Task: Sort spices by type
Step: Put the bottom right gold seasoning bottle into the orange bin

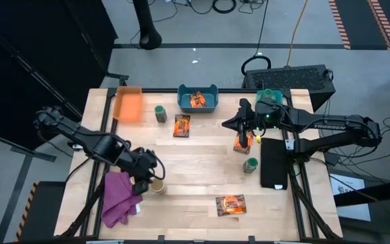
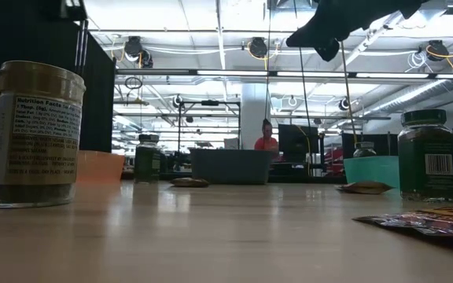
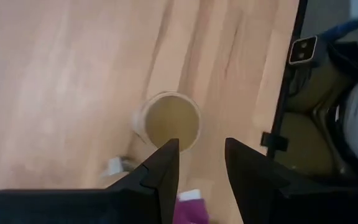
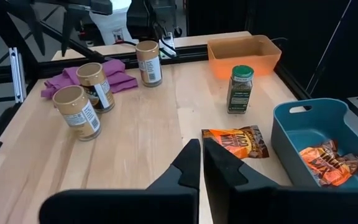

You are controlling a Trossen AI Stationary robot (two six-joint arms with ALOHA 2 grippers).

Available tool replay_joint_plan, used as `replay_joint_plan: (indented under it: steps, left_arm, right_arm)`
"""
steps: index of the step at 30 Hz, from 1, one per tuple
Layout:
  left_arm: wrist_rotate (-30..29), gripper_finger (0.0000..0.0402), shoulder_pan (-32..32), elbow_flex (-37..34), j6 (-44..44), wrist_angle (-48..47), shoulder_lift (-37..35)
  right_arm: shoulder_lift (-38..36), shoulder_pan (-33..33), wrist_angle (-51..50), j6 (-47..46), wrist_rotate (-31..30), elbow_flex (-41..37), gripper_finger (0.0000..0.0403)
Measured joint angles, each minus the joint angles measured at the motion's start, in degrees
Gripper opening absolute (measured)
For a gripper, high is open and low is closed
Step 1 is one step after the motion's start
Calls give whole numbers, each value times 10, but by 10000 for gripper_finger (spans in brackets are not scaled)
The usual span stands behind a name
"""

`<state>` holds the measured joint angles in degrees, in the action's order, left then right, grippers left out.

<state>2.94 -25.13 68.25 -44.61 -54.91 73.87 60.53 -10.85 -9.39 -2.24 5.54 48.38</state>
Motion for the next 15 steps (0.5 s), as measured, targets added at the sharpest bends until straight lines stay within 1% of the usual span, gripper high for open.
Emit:
replay_joint_plan:
  steps: [4,6,8,12,15]
  left_arm:
    - [9,134,-24,0,-39,7,40]
    - [18,134,-34,3,-42,5,59]
    - [18,134,-42,10,-42,4,72]
    - [-18,134,-43,30,-41,4,82]
    - [-51,134,-43,37,-30,5,82]
  right_arm:
    - [0,0,-2,2,0,0,0]
    - [0,-1,-2,4,-1,0,0]
    - [0,-1,-3,4,-16,0,0]
    - [0,-1,-4,9,-40,0,0]
    - [0,-1,-12,11,-41,0,0]
